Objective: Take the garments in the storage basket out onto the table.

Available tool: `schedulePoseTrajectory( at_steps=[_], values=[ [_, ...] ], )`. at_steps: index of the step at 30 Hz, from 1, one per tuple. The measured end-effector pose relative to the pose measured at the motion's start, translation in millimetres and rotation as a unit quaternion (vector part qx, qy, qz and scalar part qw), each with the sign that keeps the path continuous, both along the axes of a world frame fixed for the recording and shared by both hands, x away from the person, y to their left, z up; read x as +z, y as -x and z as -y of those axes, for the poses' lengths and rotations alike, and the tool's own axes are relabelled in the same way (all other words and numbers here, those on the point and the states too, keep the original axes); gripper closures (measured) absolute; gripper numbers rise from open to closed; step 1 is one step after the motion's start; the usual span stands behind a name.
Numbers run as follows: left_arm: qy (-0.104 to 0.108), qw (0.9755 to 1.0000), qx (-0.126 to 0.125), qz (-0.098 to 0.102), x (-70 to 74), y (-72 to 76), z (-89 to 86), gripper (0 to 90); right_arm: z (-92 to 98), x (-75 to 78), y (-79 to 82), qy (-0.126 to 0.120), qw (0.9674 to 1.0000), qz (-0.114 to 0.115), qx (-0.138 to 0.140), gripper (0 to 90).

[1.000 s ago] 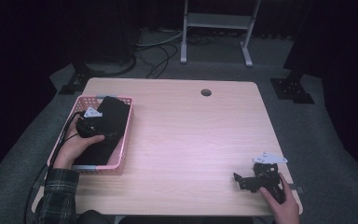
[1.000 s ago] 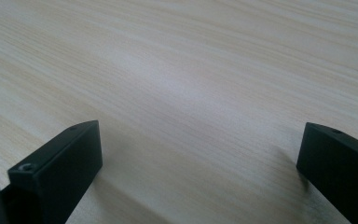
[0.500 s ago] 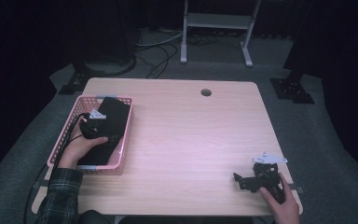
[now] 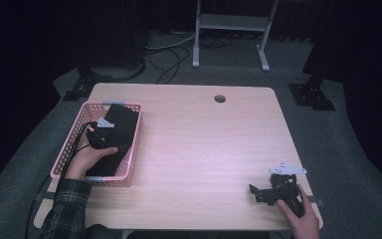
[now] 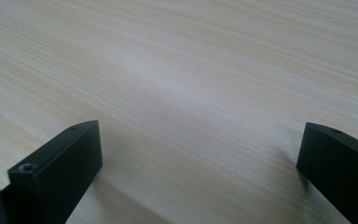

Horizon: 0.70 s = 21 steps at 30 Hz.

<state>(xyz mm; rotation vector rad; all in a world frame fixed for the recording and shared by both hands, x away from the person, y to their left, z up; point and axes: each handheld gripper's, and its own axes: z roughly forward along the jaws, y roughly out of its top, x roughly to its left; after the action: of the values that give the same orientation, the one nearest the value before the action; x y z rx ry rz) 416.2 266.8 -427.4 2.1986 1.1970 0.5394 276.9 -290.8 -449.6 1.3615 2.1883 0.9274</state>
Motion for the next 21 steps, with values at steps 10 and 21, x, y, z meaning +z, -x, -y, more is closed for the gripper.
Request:
schedulePoseTrajectory(
  at_steps=[10, 21],
  values=[
    [0.010, 0.9999, -0.005, -0.007, -0.1, -0.5, -1.7, 3.6, 0.0, 0.0, 0.0, 0.000, 1.0000, 0.000, 0.000, 0.0],
    [0.016, 0.9998, -0.004, -0.007, 1.7, 1.2, -3.2, 13.0, 0.0, 0.0, 0.0, 0.000, 1.0000, 0.000, 0.000, 0.0]
  ],
)
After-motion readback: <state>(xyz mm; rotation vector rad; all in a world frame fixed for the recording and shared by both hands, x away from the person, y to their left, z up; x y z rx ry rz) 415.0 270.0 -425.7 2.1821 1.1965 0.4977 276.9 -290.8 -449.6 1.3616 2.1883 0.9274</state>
